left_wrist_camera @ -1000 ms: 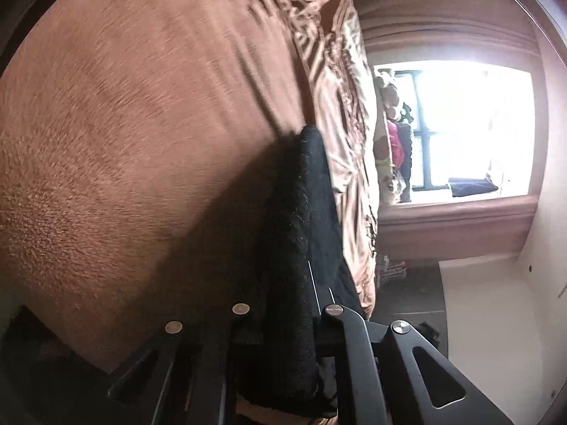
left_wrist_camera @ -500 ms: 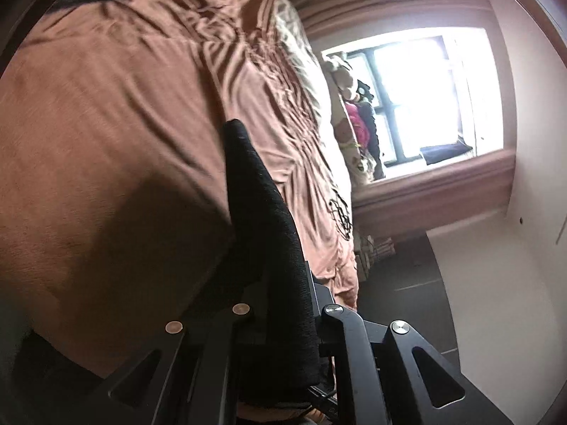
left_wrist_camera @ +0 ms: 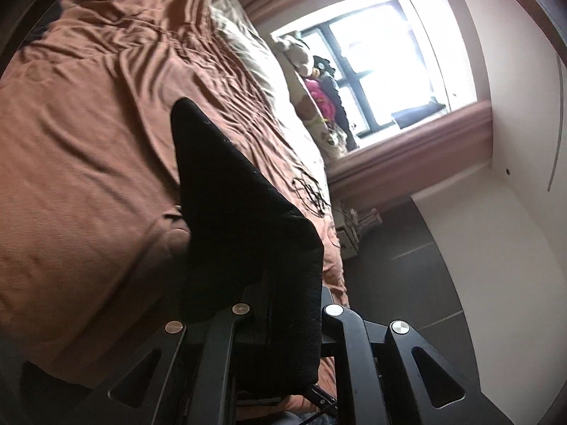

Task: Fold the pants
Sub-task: 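Lift the held pants edge with the left gripper and fold it over the pants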

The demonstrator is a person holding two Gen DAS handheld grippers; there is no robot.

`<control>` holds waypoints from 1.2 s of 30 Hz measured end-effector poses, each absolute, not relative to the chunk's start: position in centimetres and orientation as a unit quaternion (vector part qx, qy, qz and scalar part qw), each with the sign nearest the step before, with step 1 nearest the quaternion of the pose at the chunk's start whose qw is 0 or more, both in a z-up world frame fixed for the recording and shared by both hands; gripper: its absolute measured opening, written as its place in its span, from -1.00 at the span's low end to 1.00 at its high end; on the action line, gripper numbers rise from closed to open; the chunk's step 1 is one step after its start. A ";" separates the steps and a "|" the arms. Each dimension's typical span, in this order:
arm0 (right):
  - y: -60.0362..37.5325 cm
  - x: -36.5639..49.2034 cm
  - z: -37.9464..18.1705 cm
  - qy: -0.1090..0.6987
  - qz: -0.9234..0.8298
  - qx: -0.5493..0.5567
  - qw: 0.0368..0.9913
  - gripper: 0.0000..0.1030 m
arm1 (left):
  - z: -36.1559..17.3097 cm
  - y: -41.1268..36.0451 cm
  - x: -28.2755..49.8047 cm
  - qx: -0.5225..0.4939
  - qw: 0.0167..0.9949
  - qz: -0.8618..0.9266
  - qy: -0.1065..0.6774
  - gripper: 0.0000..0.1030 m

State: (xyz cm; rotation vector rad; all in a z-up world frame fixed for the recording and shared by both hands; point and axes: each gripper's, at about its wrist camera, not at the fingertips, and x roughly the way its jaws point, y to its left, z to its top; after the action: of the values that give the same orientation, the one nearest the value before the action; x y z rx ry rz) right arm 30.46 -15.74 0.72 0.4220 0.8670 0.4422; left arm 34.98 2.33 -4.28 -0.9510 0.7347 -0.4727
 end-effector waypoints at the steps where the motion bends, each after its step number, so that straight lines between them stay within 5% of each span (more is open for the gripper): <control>1: -16.4 30.1 0.9 0.409 0.202 0.201 0.867 0.76 | -4.1 1.8 35.0 -0.439 0.799 -0.224 0.343 -0.78; 8: -20.1 27.4 1.6 0.383 0.186 0.224 0.877 1.00 | -2.9 -2.2 35.9 -0.417 0.799 -0.252 0.352 -0.79; 36: -33.7 20.7 1.2 0.339 0.135 0.305 0.879 1.00 | -6.9 -19.0 38.7 -0.343 0.755 -0.324 0.456 -0.80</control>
State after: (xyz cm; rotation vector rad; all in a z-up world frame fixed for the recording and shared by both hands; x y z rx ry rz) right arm 20.66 -33.73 1.21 0.6367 0.7077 0.2815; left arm 38.68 -18.99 -6.86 -0.7478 0.9935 -0.7064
